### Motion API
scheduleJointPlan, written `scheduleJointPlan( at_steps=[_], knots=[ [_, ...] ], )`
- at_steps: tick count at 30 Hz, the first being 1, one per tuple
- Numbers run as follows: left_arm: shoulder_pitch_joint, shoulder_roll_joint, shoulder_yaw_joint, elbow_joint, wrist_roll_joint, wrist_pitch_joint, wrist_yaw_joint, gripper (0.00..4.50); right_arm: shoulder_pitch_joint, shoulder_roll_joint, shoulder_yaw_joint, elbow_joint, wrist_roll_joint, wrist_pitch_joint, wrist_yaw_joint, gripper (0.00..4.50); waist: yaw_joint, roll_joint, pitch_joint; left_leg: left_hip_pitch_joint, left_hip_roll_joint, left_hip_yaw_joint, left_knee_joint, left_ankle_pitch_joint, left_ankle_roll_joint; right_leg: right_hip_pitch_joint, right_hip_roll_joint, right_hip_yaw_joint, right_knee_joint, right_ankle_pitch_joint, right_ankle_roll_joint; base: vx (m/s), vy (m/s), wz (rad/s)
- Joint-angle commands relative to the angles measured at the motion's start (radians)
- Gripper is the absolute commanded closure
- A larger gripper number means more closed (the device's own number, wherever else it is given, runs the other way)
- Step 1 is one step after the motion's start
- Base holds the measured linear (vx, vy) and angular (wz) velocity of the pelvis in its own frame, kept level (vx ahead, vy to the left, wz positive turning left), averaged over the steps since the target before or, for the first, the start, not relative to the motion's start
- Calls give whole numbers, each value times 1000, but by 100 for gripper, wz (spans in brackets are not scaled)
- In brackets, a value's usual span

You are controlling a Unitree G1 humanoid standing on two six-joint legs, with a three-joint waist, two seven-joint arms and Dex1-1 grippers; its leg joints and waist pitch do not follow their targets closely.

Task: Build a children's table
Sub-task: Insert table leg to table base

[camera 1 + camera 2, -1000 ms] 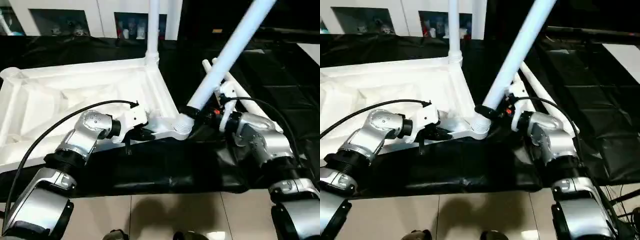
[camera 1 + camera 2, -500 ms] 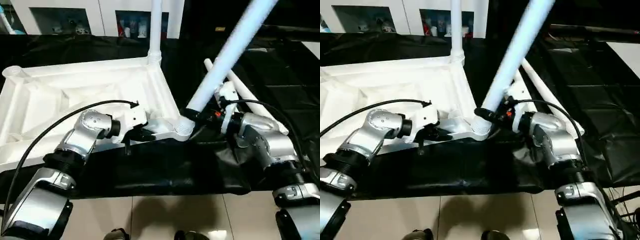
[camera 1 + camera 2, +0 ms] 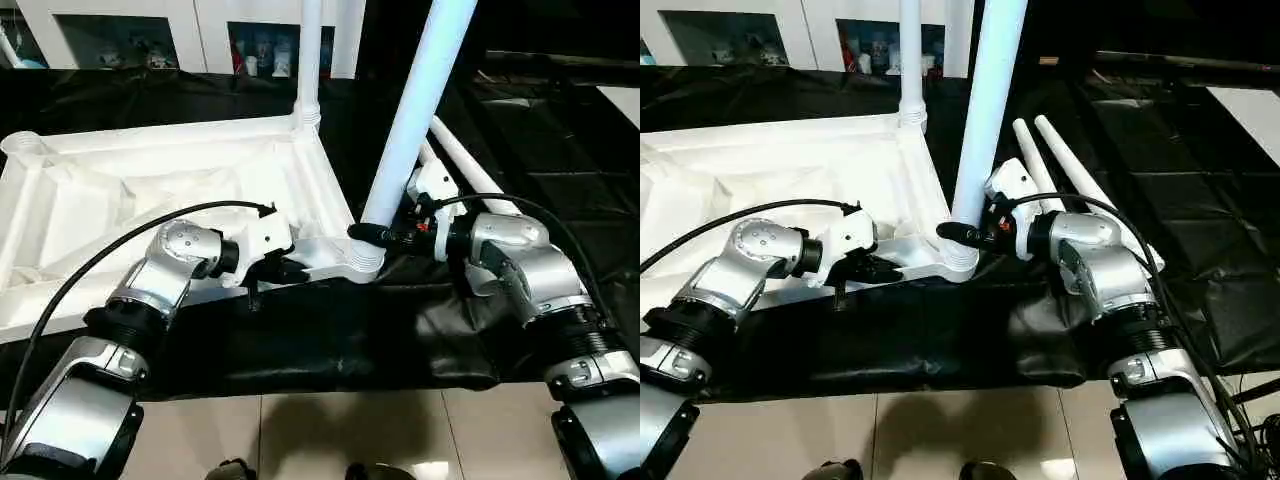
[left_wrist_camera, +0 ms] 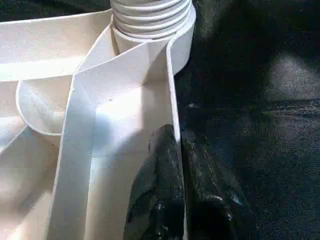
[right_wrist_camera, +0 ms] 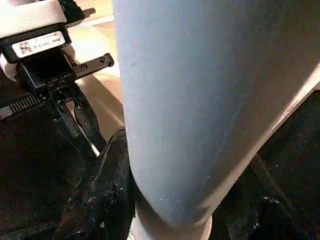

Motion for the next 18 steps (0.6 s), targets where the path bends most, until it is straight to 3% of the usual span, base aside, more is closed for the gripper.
scheduleJointPlan(
  at_steps=[1,8,11,18],
  knots=[
    [-12,1,4,-79,-19,-30,-28,450,130,5,125,190,-135,102,-26,267,0,22,-42,12,47,-12,-66,-259,12,25,-77,49,-63,-129,-263,0,0,0],
    [-12,0,6,-77,-19,-29,-30,450,109,22,17,290,-93,84,-130,267,-1,24,-40,16,48,-15,-71,-314,-7,21,-79,50,-72,-221,-250,0,0,0],
    [-11,1,6,-79,-19,-28,-30,450,114,12,9,299,-89,88,-129,267,-2,25,-40,16,48,-16,-73,-328,-13,20,-79,50,-74,-237,-243,0,0,0],
    [-12,2,4,-79,-20,-27,-33,450,142,9,25,298,-103,90,-119,267,-1,23,-42,14,47,-13,-70,-298,-6,22,-77,50,-69,-179,-251,0,0,0]
  ],
)
